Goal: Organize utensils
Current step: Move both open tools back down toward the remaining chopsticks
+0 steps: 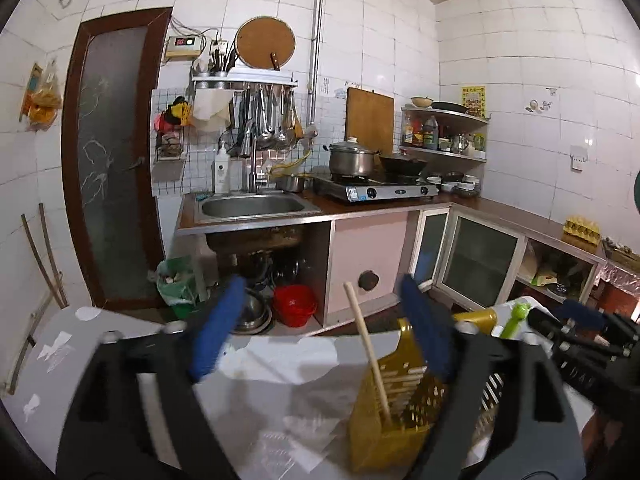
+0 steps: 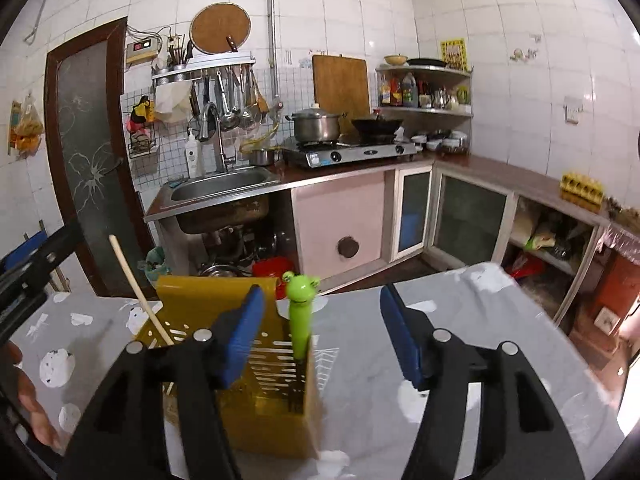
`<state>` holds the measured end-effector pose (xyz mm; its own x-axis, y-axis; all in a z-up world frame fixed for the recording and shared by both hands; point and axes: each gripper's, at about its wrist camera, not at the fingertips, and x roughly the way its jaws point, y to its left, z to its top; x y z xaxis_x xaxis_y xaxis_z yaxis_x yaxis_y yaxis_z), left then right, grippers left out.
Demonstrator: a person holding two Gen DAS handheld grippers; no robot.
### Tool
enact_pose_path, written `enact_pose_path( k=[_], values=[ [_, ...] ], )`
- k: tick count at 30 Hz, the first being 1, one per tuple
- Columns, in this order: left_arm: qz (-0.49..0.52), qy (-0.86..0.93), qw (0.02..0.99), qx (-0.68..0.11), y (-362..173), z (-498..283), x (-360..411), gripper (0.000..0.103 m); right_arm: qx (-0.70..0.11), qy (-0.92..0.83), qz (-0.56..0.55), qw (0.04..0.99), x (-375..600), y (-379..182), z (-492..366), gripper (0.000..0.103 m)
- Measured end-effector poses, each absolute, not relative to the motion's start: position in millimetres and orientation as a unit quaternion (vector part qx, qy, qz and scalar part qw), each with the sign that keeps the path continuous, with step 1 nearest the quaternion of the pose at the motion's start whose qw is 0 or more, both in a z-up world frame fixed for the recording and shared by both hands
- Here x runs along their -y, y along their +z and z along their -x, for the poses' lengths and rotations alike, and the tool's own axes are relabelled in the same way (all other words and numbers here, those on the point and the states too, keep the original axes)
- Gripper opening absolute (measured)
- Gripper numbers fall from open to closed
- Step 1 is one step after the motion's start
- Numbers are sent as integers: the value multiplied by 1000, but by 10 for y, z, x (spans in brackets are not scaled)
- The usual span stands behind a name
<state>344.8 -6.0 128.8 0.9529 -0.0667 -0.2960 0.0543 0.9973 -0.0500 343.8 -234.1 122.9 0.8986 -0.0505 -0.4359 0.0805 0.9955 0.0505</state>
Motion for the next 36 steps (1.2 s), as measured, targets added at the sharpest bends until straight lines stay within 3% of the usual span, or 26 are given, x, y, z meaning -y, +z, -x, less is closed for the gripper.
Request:
enact_pose_path(
  k=[3, 4, 11, 25, 36],
  values=[
    [13, -23, 988, -151, 1333, -3231, -43, 91, -221, -46, -36, 973, 2463, 1310, -3220, 68],
    [11, -21, 988, -152, 1336, -3184, -59, 98, -223, -48, -37, 973, 2503, 1311, -3146, 69],
    [2, -6, 984, -178, 1164, -2686, -201, 98, -263, -74, -28, 962, 2652, 1022, -2654, 71],
    [7, 7, 958, -287, 277, -2215, -336, 98, -361, -102, -72, 924, 2710, 32, -1951, 71],
    [-10, -19, 939, -342, -169, -2066, -144, 98, -405, -110, -61, 906, 2584, -260, -1760, 71]
  ],
)
